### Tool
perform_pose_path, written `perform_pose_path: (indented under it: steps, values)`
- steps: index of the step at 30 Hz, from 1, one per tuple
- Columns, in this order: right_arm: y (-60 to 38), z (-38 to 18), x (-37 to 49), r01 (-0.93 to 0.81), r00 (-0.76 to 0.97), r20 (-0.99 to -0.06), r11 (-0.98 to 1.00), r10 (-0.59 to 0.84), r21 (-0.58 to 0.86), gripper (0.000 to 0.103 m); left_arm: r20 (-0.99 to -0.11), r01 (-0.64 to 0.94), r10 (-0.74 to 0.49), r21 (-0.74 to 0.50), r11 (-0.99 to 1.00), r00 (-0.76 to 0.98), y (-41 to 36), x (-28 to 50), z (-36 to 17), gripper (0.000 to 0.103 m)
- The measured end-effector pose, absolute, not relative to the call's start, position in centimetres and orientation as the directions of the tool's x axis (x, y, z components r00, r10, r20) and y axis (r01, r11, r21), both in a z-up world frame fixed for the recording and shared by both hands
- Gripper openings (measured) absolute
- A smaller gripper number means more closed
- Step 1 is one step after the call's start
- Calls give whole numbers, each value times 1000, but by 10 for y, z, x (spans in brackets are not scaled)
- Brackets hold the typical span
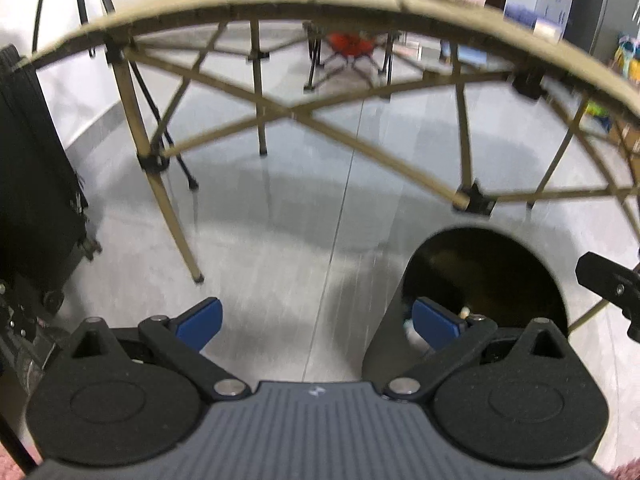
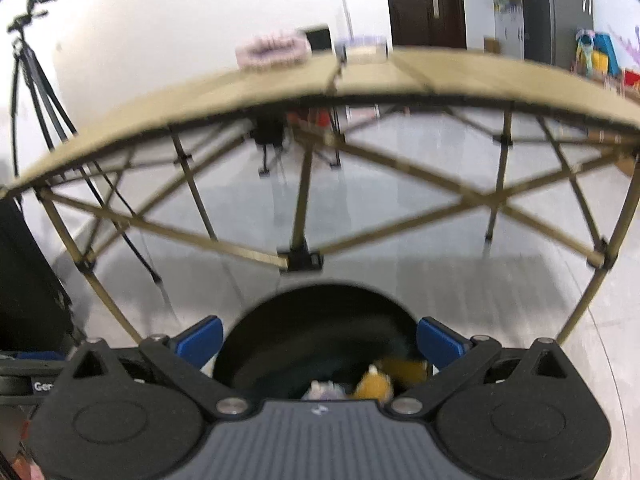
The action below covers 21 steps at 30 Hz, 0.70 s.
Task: Collect trash
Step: 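Raise both open tools out of the bin back toward the table, then grasp the blue HANDKERCHIEF tissue pack with the right tool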
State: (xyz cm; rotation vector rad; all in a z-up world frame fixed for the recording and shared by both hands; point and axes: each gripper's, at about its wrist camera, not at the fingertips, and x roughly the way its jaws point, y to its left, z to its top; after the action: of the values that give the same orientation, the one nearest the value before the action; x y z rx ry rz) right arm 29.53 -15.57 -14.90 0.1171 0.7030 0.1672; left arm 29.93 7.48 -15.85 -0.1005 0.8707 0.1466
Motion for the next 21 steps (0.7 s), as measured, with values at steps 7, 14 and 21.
perform_pose_path:
  steps: [7, 14, 21]
  values:
    - [-170, -121, 280, -153, 836, -500, 971, 228, 186, 103, -686, -175, 72, -82, 981, 724, 64, 291, -121, 103]
    - [-180, -96, 276, -194, 862, -428, 957, 272, 217, 103, -654, -170, 91, -59, 984, 751, 51, 294, -99, 103]
    - [-183, -64, 273, -235, 910, -305, 956, 279, 175, 103, -611, -164, 92, -63, 985, 786, 45, 305, -74, 103]
